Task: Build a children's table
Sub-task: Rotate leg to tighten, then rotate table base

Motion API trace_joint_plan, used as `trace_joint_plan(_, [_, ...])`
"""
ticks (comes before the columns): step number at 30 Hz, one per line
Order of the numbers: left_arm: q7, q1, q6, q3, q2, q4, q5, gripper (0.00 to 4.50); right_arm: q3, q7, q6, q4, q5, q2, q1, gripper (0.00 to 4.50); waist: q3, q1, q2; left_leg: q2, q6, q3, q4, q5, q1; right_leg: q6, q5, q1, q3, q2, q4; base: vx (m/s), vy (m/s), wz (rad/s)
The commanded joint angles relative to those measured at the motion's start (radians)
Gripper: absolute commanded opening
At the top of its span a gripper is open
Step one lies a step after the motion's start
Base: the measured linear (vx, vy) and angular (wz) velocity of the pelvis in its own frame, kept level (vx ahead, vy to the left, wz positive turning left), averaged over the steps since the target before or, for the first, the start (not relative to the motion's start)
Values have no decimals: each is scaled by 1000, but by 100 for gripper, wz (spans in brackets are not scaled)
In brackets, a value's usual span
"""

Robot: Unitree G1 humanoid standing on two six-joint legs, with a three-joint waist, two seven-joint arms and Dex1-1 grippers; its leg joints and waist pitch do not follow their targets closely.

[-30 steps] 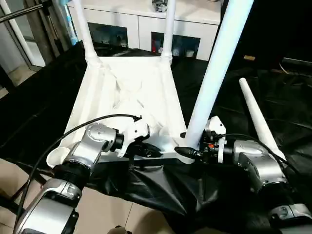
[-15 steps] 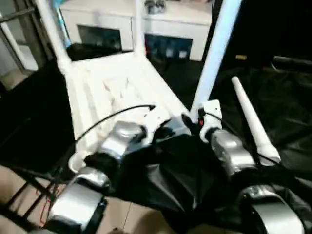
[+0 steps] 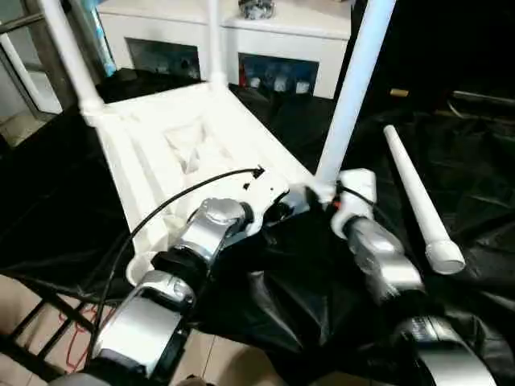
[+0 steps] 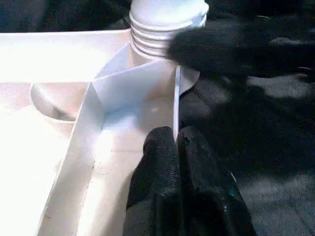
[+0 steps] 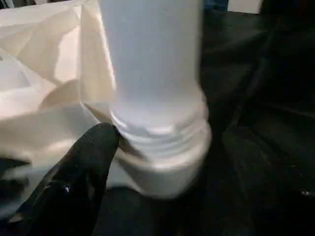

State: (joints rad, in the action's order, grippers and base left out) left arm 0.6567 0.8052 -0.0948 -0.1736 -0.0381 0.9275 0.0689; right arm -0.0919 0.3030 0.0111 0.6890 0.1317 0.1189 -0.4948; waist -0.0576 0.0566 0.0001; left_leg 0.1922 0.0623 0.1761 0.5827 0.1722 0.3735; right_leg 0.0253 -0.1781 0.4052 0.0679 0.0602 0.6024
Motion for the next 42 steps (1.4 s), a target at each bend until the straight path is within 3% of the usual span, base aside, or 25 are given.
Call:
trace_joint_plan(1, [12, 21, 43, 26, 9, -46, -41, 61, 17, 67, 36, -86, 13, 22, 29, 385, 75, 8, -3, 30, -95, -8, -55, 131, -6, 218, -108, -66, -48, 80, -72, 0, 0, 0])
trace_joint_plan(4, [-32, 16, 119, 28, 4, -55, -27, 89, 84, 190, 86, -222, 26, 57, 109, 385, 74, 9, -7, 32, -129, -9, -54, 124, -2, 222, -57, -71, -45, 77, -70, 0, 0, 0])
trace_joint_plan(5, [-53, 16, 141, 30, 1, -56, -17, 89, 95, 206, 114, -263, 36, 64, 130, 385, 75, 6, -1, 33, -130, -11, -55, 127, -2, 222, -59, -70, -45, 79, -68, 0, 0, 0])
trace_joint_plan(6, [-76, 17, 144, 44, -4, -64, -20, 89, 111, 224, 138, -294, 38, 73, 148, 385, 74, 3, -5, 34, -126, -10, -55, 142, -4, 221, -80, -68, -45, 78, -73, 0, 0, 0])
trace_joint_plan(7, [-101, 15, 142, 60, -15, -81, -21, 89, 128, 237, 158, -316, 34, 81, 162, 385, 74, 5, 8, 34, -121, -12, -55, 147, -5, 223, -87, -69, -44, 79, -73, 0, 0, 0])
trace_joint_plan(8, [-117, 14, 134, 73, -32, -97, -22, 89, 142, 242, 173, -326, 24, 86, 169, 385, 73, 1, 1, 36, -112, -12, -57, 158, -5, 223, -99, -70, -44, 77, -75, 0, 0, 0])
trace_joint_plan(9, [-146, 8, 119, 87, -74, -131, -11, 89, 165, 245, 199, -329, 5, 90, 173, 385, 71, 1, 8, 37, -101, -13, -58, 168, -6, 223, -123, -67, -43, 79, -75, 0, 0, 0])
trace_joint_plan(14, [-228, -29, 38, 135, -221, -238, 39, 89, 187, 214, 246, -307, -32, 70, 148, 385, 68, -11, 6, 37, -53, -13, -62, 198, -11, 203, -199, -60, -45, 76, -78, 0, 0, 0])
trace_joint_plan(18, [-269, -80, -55, 176, -319, -334, 79, 89, 196, 199, 262, -282, -36, 53, 123, 385, 70, -15, 15, 41, -37, -15, -63, 172, -14, 219, -132, -56, -47, 75, -66, 0, 0, 0])
trace_joint_plan(19, [-280, -120, -106, 186, -369, -392, 123, 89, 198, 184, 269, -254, -40, 42, 105, 385, 71, -13, 13, 43, -37, -13, -62, 168, -16, 221, -118, -54, -48, 74, -65, 0, 0, 0])
trace_joint_plan(20, [-280, -120, -106, 186, -369, -392, 123, 89, 198, 184, 269, -254, -40, 42, 105, 385, 70, -14, 12, 41, -38, -14, -63, 155, -11, 226, -104, -57, -48, 76, -59, 0, 0, 0])
trace_joint_plan(21, [-280, -169, -174, 200, -416, -452, 149, 89, 200, 171, 270, -218, -42, 30, 82, 385, 70, -12, 10, 39, -39, -11, -62, 157, -14, 223, -110, -55, -48, 74, -63, 0, 0, 0])
trace_joint_plan(22, [-280, -171, -177, 200, -417, -455, 150, 89, 200, 170, 270, -217, -42, 30, 82, 385, 68, -14, 14, 42, -34, -13, -65, 153, -11, 231, -108, -55, -49, 78, -60, 0, 0, 0])
trace_joint_plan(23, [-276, -195, -213, 204, -437, -479, 150, 61, 202, 160, 270, -201, -46, 26, 71, 385, 69, -10, 16, 41, -27, -11, -62, 161, -16, 226, -116, -53, -50, 78, -62, 0, 0, 0])
trace_joint_plan(25, [-277, -219, -248, 211, -453, -492, 144, 54, 194, 153, 274, -181, -45, 17, 55, 385, 68, -5, 18, 41, -17, -11, -63, 176, -18, 225, -130, -51, -51, 78, -62, 0, 0, 0])
trace_joint_plan(27, [-267, -260, -309, 194, -480, -516, 153, 39, 183, 136, 273, -148, -50, 2, 29, 348, 67, -2, 18, 39, -5, -12, -66, 191, -18, 216, -145, -50, -52, 77, -62, 0, 0, 0])
trace_joint_plan(28, [-264, -270, -323, 190, -485, -523, 155, 24, 181, 132, 272, -141, -52, -1, 23, 348, 67, -1, 10, 40, -4, -11, -67, 192, -17, 213, -148, -50, -51, 76, -63, 0, 0, 0])
trace_joint_plan(29, [-254, -279, -338, 184, -489, -529, 155, 24, 180, 129, 268, -134, -55, -3, 18, 348, 67, 0, 14, 39, -2, -12, -67, 191, -17, 210, -153, -50, -52, 77, -62, 0, 0, 0])
trace_joint_plan(31, [-246, -290, -360, 181, -490, -546, 156, 14, 181, 126, 263, -128, -55, -4, 13, 343, 66, 0, 16, 39, 3, -12, -67, 208, -19, 205, -169, -47, -53, 77, -65, 0, 0, 0])
trace_joint_plan(33, [-199, -323, -425, 160, -504, -598, 163, 2, 179, 112, 243, -100, -54, -9, -4, 303, 65, 1, 17, 39, 9, -14, -68, 223, -18, 199, -190, -47, -53, 79, -66, 0, 0, 0])
trace_joint_plan(35, [-164, -340, -464, 145, -511, -633, 162, 0, 173, 102, 234, -80, -48, -12, -16, 302, 64, 0, 16, 39, 14, -14, -68, 236, -18, 200, -212, -46, -54, 80, -68, 0, 0, 0])
trace_joint_plan(42, [14, -387, -460, 56, -524, -723, 80, 0, 160, 78, 187, 18, -64, -29, -59, 230, 66, -2, 19, 35, 16, -13, -67, 240, -17, 205, -200, -45, -54, 76, -67, 0, 0, 0])
